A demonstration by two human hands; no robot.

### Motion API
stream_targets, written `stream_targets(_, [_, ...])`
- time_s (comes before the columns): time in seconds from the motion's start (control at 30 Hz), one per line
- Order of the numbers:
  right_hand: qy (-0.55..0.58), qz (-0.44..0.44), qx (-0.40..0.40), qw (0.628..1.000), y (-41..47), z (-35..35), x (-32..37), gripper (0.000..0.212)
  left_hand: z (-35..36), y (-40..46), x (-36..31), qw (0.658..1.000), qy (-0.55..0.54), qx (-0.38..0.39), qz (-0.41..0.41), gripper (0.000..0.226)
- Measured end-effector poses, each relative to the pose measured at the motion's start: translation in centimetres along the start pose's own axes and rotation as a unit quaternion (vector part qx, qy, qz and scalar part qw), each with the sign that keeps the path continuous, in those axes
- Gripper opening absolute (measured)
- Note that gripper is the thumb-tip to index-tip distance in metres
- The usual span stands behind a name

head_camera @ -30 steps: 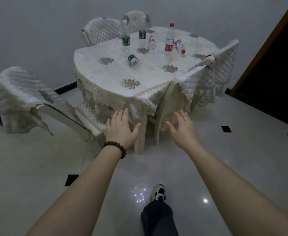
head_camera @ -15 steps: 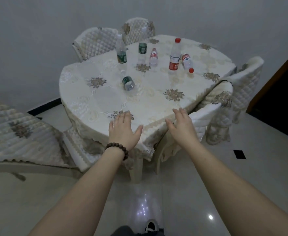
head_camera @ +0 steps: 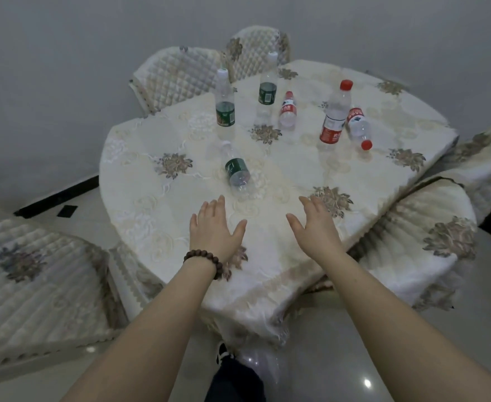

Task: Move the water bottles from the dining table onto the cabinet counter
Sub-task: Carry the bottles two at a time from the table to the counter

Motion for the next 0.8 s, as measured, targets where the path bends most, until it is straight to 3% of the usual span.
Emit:
stream_targets(0.27, [-0.016,0.041,-0.011,0.999,9.4,0.9,0.7,0.058,1.5,12.7,0.5,0.999,-0.028,0.017,0.004,0.085])
stream_targets(0.43, [-0.017,0.070,-0.015,0.997,12.4,1.3,-1.0,0.059,4.6,18.8,1.0,0.986,-0.115,0.040,-0.110,0.106])
stream_targets(0.6, [-0.030,0.060,-0.010,0.998,15.5,1.6,-2.2,0.059,7.3,21.3,2.9,0.973,-0.130,0.037,-0.187,0.122])
stream_targets(0.7, [-0.037,0.048,0.002,0.998,16.8,2.1,-2.5,0.059,8.7,21.5,3.4,0.957,-0.172,0.062,-0.224,0.113])
stream_targets(0.8, [-0.040,0.036,0.017,0.998,18.0,2.4,-2.6,0.059,9.4,21.9,3.1,0.955,-0.179,0.065,-0.226,0.089])
Point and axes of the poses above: each hand's wrist, its own y-axis towards the middle knuckle, its own z-axis out of the palm, x = y × z, the point moved 9 cm from there along y, towards the middle knuckle, and after that the axes turned 11 degrees about -y, right-handed, at the moved point
